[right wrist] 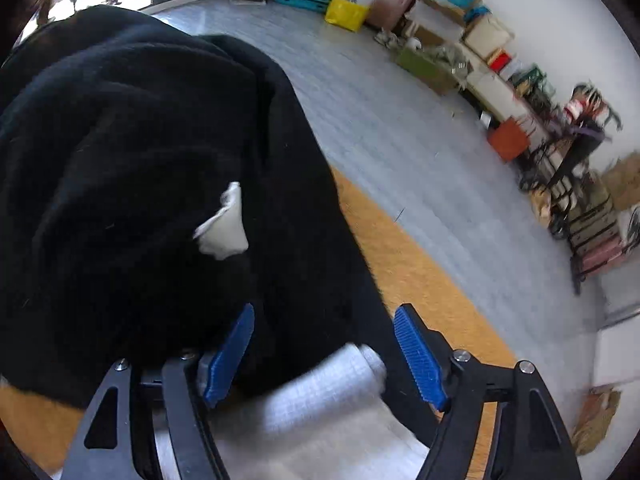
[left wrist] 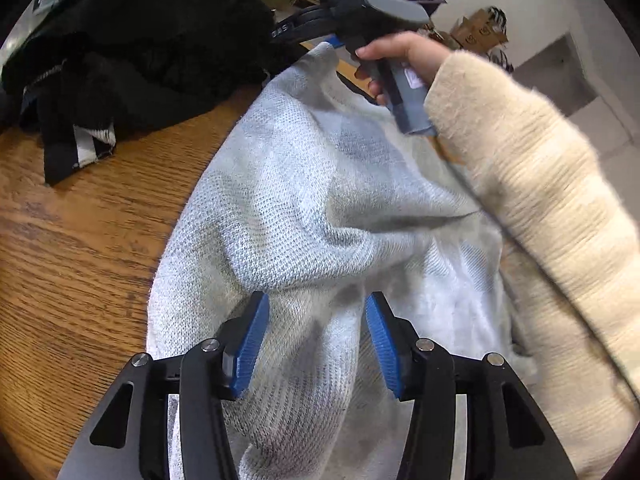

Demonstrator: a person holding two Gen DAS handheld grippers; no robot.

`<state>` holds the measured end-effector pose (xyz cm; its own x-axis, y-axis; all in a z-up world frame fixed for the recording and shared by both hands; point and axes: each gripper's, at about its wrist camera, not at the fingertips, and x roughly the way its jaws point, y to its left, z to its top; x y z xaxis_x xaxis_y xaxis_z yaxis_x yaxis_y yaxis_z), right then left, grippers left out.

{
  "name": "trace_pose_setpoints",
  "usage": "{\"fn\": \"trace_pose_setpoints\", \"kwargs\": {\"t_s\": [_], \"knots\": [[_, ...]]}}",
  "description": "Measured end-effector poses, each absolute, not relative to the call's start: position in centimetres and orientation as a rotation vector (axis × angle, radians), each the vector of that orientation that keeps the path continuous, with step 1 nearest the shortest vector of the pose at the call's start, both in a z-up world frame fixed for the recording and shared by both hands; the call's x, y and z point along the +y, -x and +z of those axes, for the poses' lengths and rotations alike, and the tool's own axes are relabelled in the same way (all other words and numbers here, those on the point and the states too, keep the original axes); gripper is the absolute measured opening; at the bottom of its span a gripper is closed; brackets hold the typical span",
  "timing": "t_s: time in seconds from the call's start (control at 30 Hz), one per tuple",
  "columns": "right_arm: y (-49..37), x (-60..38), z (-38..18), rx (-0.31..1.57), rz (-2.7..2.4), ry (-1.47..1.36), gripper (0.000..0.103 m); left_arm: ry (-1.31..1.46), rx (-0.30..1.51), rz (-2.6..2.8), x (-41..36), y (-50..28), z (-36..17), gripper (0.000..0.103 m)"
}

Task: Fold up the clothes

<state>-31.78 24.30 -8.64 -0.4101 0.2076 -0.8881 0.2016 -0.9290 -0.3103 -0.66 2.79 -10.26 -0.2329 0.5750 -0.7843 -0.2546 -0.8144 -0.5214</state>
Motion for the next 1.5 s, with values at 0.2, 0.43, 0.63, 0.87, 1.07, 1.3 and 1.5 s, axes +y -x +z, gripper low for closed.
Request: {"fn": "trace_pose_setpoints", "kwargs": {"t_s": [0.2, 0.43, 0.63, 0.87, 1.07, 1.3, 1.5], "knots": [[32.0, 27.7, -8.4, -0.254, 2.642, 1.757, 0.076, 1.506, -0.476, 2.058, 1.7, 0.7, -10.2, 0.052], [31.6, 28.1, -6.7, -0.043, 2.648, 1.683, 0.015, 1.511, -0.551, 2.069, -0.1, 0.9, -9.9, 0.052], [31.4, 27.7, 0.5, 0.095, 2.761, 1.344, 0.012, 1.456, -0.655, 2.113, -3.3, 0.6, -8.5, 0.052], [30.4, 21.3, 9.8, 0.213, 3.05, 1.182, 0.012, 1.398, -0.756, 2.139, -6.5, -0.1, -7.6, 0.053], [29.8, 11.4, 8.8, 0.107, 3.22, 1.421, 0.033, 1.422, -0.788, 2.131, -7.5, -0.4, -8.1, 0.053], [29.6, 11.6, 5.0, -0.102, 3.099, 1.611, 0.067, 1.429, -0.793, 2.14, -8.2, -0.1, -8.3, 0.053], [29.8, 23.0, 1.4, -0.114, 2.729, 1.582, 0.069, 1.463, -0.791, 2.15, -8.2, 0.2, -8.8, 0.053]]}}
